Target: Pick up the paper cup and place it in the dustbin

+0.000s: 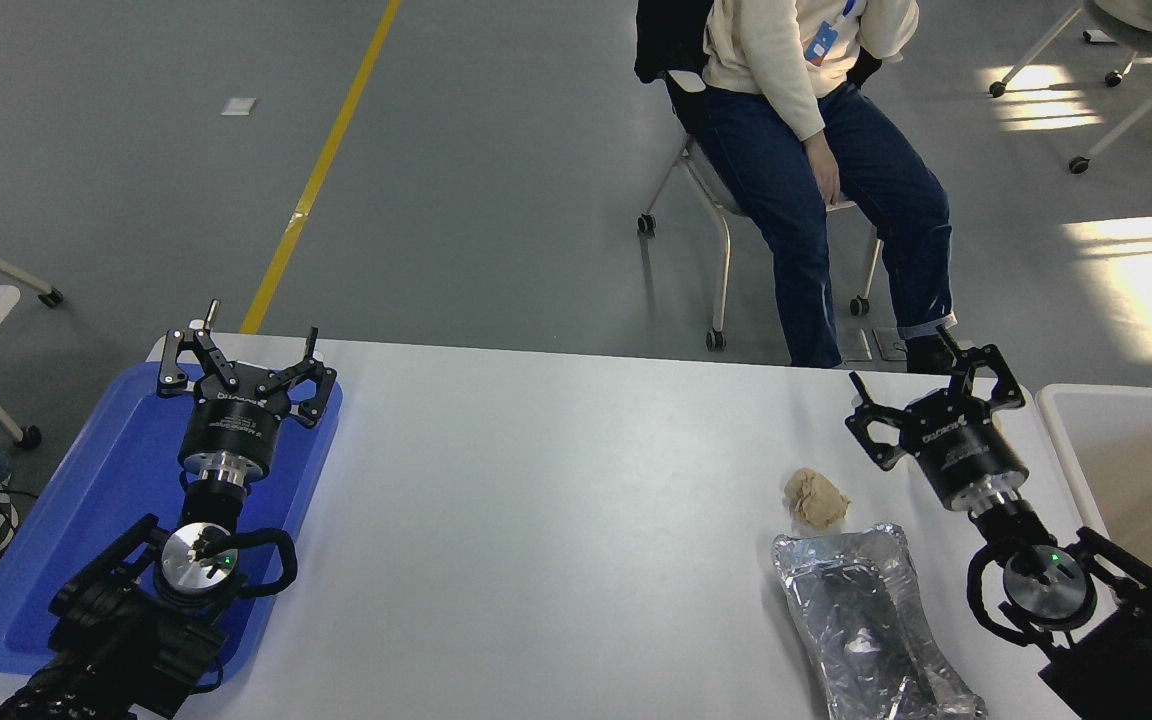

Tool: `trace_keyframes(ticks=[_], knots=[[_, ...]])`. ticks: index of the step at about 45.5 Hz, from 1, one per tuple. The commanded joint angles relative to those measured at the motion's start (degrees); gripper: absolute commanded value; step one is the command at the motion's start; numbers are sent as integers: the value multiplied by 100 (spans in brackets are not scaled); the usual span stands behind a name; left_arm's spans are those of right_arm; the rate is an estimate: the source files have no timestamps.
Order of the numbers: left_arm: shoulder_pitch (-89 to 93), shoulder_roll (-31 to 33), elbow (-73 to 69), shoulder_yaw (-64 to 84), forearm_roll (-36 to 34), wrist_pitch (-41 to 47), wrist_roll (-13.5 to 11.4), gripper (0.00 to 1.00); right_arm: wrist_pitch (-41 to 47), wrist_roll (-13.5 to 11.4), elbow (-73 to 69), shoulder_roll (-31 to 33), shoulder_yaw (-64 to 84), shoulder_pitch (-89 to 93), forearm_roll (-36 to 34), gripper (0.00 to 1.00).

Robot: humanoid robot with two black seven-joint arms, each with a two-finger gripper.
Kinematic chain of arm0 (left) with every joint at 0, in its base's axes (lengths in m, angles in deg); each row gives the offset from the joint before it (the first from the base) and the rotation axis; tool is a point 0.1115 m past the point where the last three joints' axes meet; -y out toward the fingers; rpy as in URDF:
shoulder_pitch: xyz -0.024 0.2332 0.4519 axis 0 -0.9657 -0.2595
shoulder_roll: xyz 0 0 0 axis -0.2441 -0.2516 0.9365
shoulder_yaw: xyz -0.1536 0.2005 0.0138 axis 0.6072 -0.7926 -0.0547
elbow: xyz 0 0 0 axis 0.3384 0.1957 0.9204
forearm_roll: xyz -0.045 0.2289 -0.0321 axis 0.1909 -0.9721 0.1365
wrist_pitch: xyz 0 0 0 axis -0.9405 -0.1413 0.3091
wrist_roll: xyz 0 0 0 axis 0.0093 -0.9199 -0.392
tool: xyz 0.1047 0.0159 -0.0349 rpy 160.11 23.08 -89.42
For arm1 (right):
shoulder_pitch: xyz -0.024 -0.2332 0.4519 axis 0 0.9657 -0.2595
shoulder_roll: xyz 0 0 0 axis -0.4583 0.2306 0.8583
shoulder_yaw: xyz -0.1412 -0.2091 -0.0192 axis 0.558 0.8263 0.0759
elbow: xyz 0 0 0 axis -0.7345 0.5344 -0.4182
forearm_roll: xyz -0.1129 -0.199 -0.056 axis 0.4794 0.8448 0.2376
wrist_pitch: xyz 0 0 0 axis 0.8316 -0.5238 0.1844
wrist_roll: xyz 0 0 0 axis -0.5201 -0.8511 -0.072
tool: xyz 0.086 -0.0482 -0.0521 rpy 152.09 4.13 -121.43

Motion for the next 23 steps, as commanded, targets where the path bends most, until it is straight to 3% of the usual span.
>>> trace_keyframes(ticks=[1,10,18,23], knots=[[9,5,4,0,0,1,2,100,-264,-67,-859,862,97,-55,896,100],[9,-4,4,0,0,1,11,100,-369,-102,-1456,1521,351,-160,1240,100],[9,5,4,-9,0,-8,20,100,-685,-383,-1922,2066,1019,-599,1450,100],[9,5,4,-9,0,-8,20,100,-826,-410,-2168,2365,1608,-985,1644,100]])
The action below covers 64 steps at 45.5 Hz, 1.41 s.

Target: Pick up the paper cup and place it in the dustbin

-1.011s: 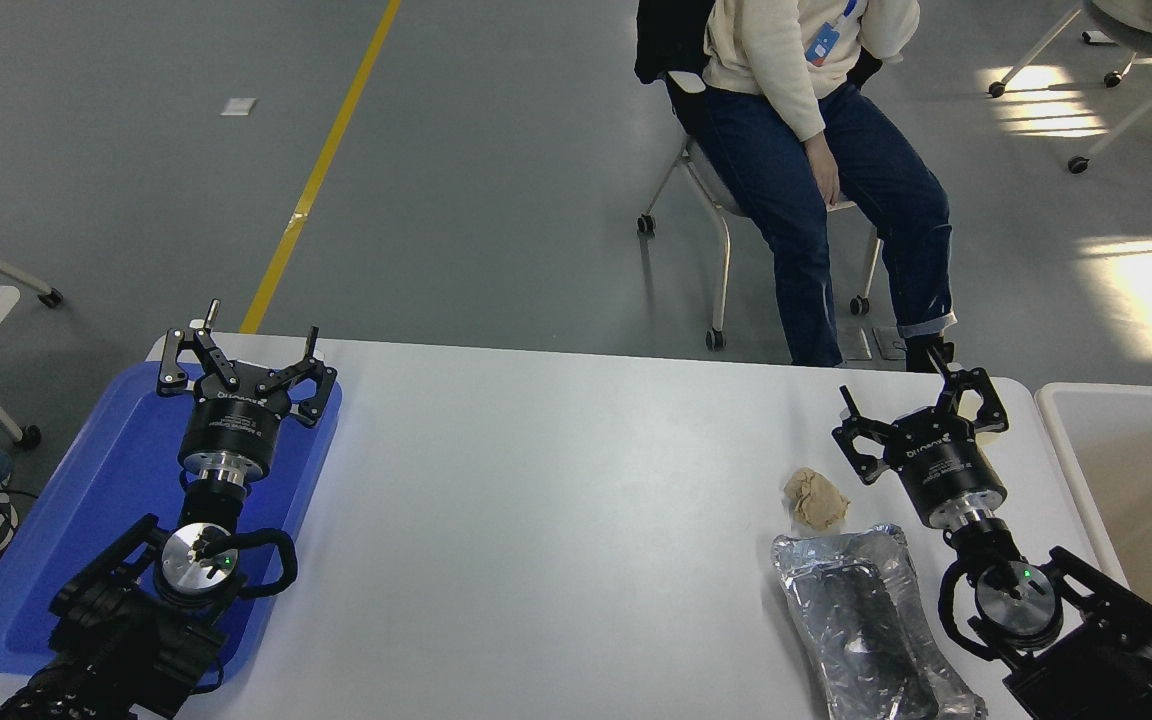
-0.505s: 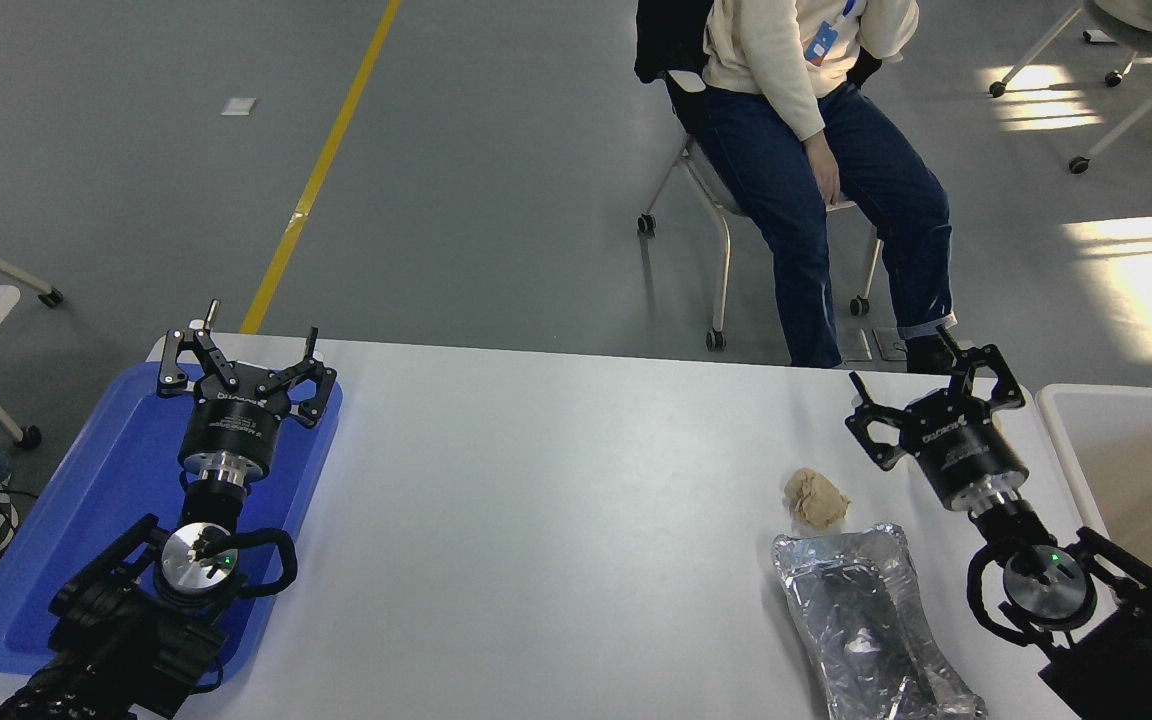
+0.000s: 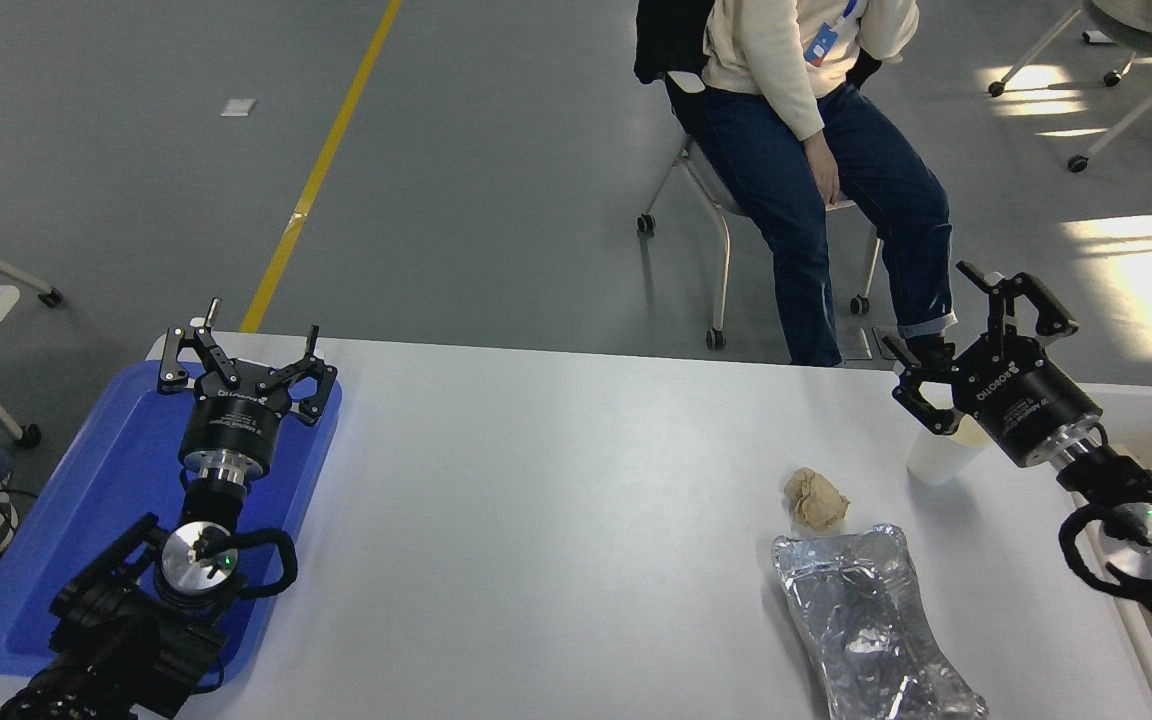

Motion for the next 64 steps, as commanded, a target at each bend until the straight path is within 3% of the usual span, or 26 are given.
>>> trace_keyframes(ticks=[1,13,27,38,52,64], knots=[[8,-3,-1,-3,0,-3,4,100,-341,-164,-680,792,1027,-669,457,100],[-1,-3,-1,-3,-9,-3,12,100,-332,-322,-1120,1609,2495,-1785,1054,100],[-1,-3,-1,-3,-9,-3,12,100,-314,-340,-1612,1970,4543,-3253,1924,100],[-1,-3,-1,-3,-9,-3,12,100,-288,-340,-1806,1979,6028,-4387,2513,100],[-9,-3,-1,6,-17,-3,21,100,-42,-340,-2166,1847,7513,-5723,2689,100],[-10,-3,-1,6,-17,-3,21,100,265,-340,-2473,1364,9439,-7322,3050,100]])
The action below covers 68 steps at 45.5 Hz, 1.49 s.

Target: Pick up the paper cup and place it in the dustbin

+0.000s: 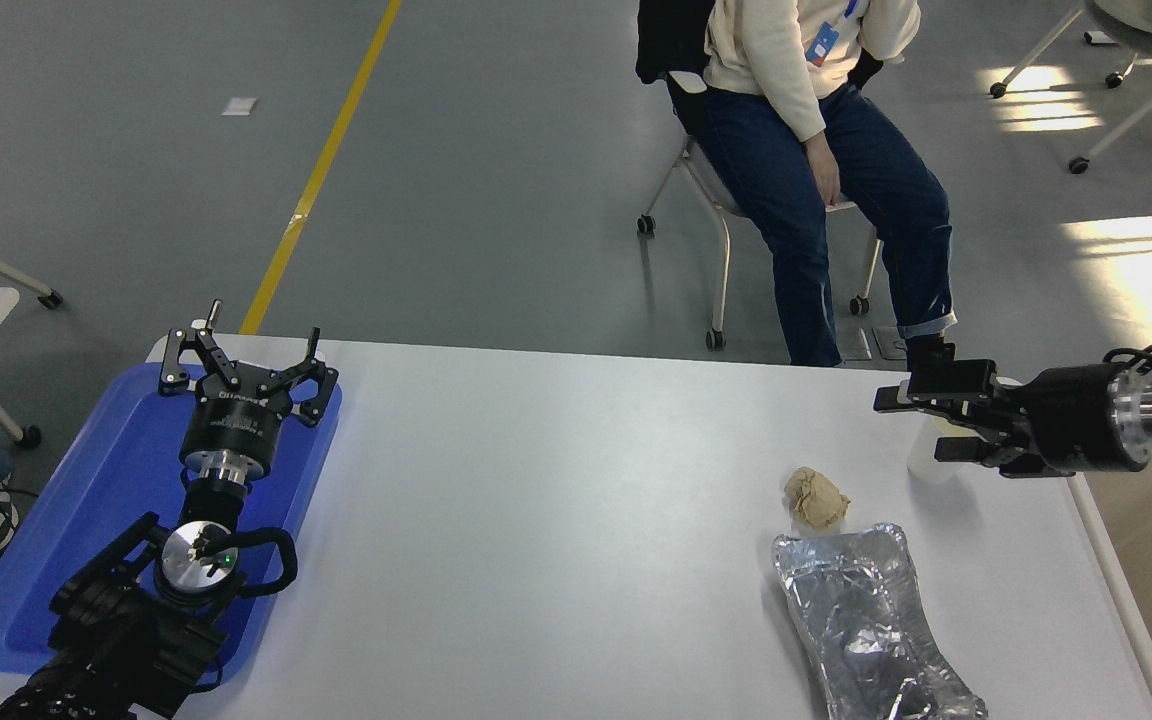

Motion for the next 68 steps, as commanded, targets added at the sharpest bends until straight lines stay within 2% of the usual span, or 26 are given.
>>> trace_keyframes(ticks=[1,20,45,56,68], knots=[[-2,1,0,3,-2,0,5,100,238,0,-294,-421,1658,-1431,248,100],[-2,1,0,3,7,0,-4,100,563,9,-769,-1589,2872,-2715,117,100],[-2,-8,0,3,7,0,-4,100,827,0,-857,-3400,3522,-3594,-1605,100],[-2,-8,0,3,-2,0,-4,100,906,0,-796,-4261,3698,-3902,-2774,100],[-3,-17,0,11,-2,0,-4,100,915,26,-848,-4368,3970,-4218,-2898,100]])
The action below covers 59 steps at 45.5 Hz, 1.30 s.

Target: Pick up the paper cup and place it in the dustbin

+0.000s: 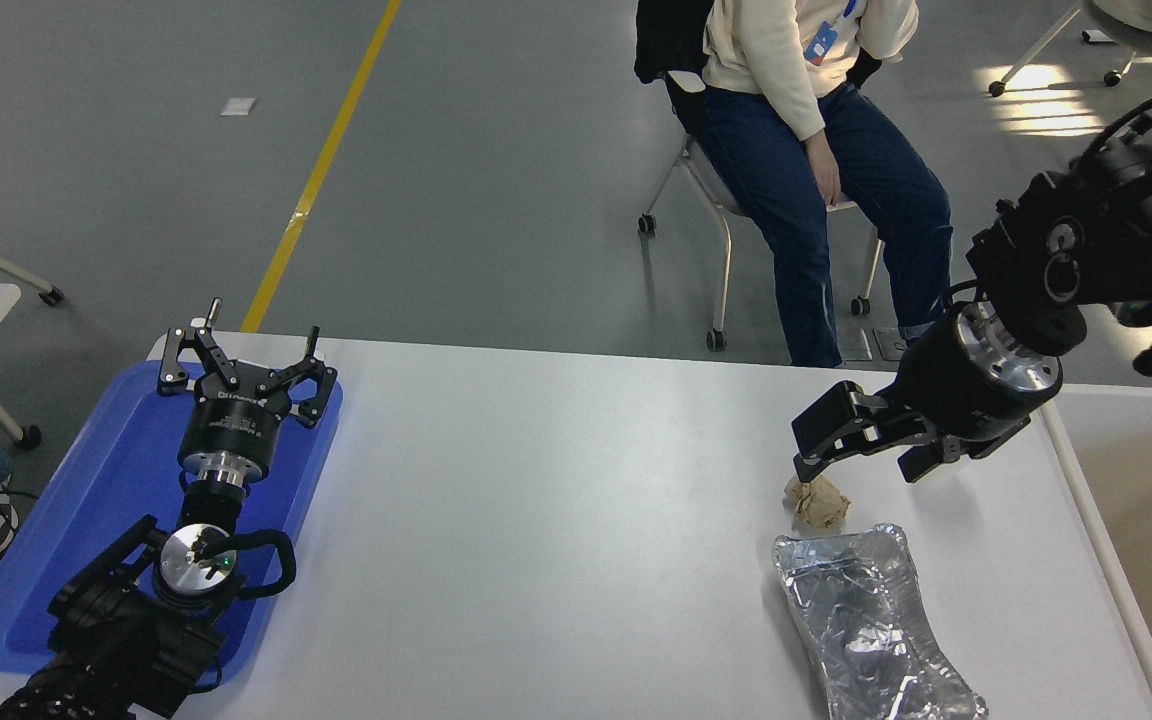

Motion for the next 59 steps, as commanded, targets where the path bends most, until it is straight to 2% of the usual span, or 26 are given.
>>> trace_keyframes(ticks=[1,12,25,33,53,59], knots=[[-8,-9,0,9,-2,-1,1,100,27,20,-57,-261,292,-303,-325,100],[-9,-9,0,9,7,-1,1,100,1,64,-119,134,574,-277,-70,100],[0,0,0,9,7,-1,1,100,-333,72,4,1075,592,276,1107,100],[0,0,0,9,7,-1,1,100,-447,64,610,1506,477,751,1784,100],[0,8,0,0,16,8,-8,100,-430,28,3334,1471,-814,2877,1811,100],[0,8,0,0,16,8,-8,100,-543,37,4264,1252,-1121,3632,2100,100]])
